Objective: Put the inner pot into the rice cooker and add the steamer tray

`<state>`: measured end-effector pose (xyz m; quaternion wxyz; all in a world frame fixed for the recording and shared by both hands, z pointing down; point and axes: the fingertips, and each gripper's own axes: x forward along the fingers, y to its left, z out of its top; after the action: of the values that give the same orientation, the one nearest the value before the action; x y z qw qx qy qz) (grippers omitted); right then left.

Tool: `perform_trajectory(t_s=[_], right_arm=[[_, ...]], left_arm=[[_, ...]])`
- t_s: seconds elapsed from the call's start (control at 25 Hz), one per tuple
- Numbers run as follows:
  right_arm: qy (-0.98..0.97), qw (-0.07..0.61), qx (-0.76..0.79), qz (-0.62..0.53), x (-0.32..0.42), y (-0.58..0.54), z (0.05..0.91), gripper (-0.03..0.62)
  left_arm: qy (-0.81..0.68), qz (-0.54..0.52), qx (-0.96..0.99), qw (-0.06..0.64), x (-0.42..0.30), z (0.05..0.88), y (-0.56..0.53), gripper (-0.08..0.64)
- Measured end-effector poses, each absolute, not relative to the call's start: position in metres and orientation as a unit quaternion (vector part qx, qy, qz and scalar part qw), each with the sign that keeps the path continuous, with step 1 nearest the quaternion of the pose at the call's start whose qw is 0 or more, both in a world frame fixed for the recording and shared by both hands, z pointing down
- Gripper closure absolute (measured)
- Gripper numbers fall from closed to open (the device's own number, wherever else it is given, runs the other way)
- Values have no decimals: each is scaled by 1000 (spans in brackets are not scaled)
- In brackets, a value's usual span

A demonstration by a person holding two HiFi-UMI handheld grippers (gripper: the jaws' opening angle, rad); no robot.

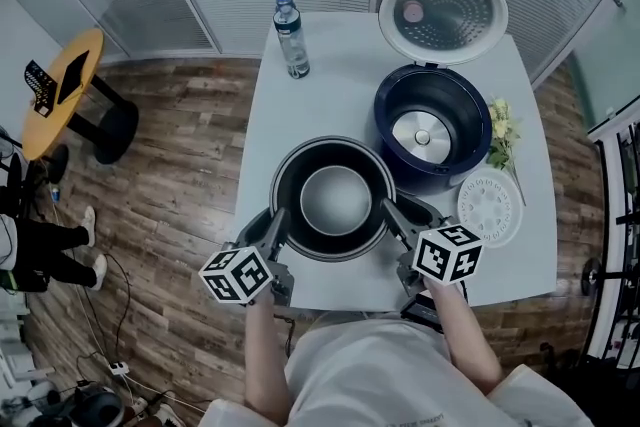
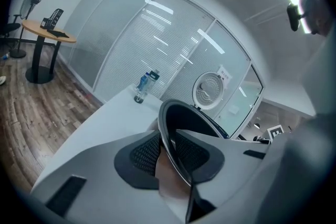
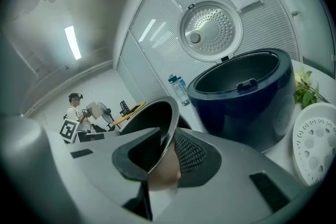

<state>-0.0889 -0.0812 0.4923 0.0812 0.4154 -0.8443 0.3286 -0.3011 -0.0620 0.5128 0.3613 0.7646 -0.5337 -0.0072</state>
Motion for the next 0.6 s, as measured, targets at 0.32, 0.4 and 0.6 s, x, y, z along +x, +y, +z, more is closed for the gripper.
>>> perform_trajectory(t_s=[0.32,0.4,0.6], right_arm=[[-858,67,408,304,-99,-91,467,497],[-862,62,406,296,-101,-93,459,499],[-873,47,401,273,-105,-97,435,500]], left_arm=[[-555,-23,763,331,-312,482,-70,476],[-559,-29,763,324,-314,473,-70,476],[-564,-46,766,303,-318,452,-69,476]])
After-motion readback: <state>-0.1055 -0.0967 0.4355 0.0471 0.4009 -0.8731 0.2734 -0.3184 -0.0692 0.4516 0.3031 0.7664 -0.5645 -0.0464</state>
